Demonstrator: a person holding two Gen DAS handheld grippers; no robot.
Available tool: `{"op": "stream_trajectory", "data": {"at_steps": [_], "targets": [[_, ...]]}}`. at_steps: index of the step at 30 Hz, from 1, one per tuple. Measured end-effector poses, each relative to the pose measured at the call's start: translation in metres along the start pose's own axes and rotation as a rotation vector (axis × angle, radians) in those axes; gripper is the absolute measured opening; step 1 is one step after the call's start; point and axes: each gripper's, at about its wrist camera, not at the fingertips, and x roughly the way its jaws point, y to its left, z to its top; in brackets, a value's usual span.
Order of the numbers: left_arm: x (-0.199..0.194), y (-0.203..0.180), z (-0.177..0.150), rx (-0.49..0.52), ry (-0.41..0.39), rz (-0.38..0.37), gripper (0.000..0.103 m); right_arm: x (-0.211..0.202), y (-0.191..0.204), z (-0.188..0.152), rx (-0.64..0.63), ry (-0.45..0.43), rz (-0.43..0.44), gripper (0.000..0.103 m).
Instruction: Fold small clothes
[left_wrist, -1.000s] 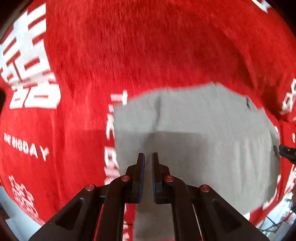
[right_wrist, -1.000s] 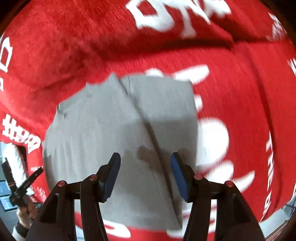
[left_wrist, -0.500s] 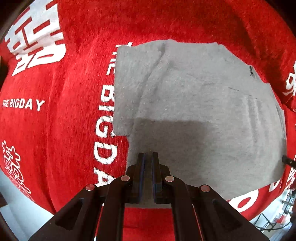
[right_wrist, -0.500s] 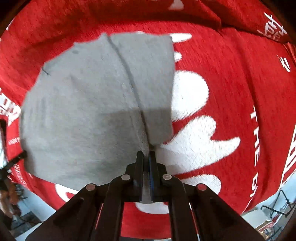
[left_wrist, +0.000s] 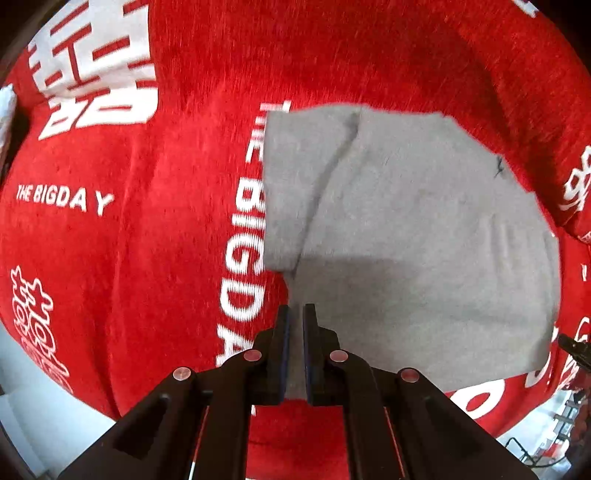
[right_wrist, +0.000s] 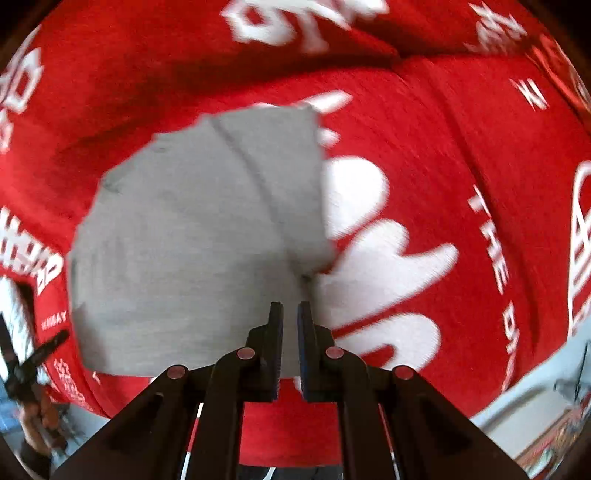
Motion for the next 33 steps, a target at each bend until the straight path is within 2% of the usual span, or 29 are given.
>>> {"op": "stream_trajectory", "data": {"at_steps": [3,5,9,12,14,16,18,20,26,29,33], "targets": [[0.001,-0.004,0.016,0.016,-0.032,0.005,0.007,0.015,0.014,0.007,-0.005,0.008,0.022,0.007],[0.009,-0.009,0.033,-0.004,-0.051,-0.021,0.007,0.031,0.023,0.018,-0.004,0.008,0.018,0.007],[0.029,-0.022,0.056,-0.029,-0.055,-0.025,0.007,0.04,0.005,0.017,0.019,0.026,0.004,0.007],[0.048,-0.017,0.069,-0.042,-0.041,-0.004,0.007,0.037,-0.01,0.017,0.059,0.021,0.047,0.006],[0.052,-0.008,0.073,-0.072,-0.044,-0.043,0.007,0.032,-0.017,0.016,0.059,0.016,0.03,0.006],[0.05,-0.003,0.075,-0.074,-0.042,-0.048,0.007,0.025,-0.027,0.013,0.074,0.02,0.021,0.006],[0.047,0.002,0.073,-0.061,-0.038,0.006,0.007,0.017,-0.035,0.01,0.091,0.025,0.019,0.007],[0.044,0.008,0.068,-0.06,-0.024,-0.004,0.007,0.008,-0.039,0.008,0.087,0.036,0.026,0.011],[0.026,0.01,0.044,0.005,-0.013,0.01,0.007,-0.005,-0.026,-0.012,0.028,0.072,0.053,0.011],[0.018,0.007,0.031,0.021,0.007,-0.01,0.007,-0.004,-0.01,-0.022,0.006,0.101,0.095,0.011],[0.012,0.006,0.015,0.038,0.053,-0.023,0.008,0.016,0.034,-0.035,-0.051,0.162,0.138,0.013]]}}
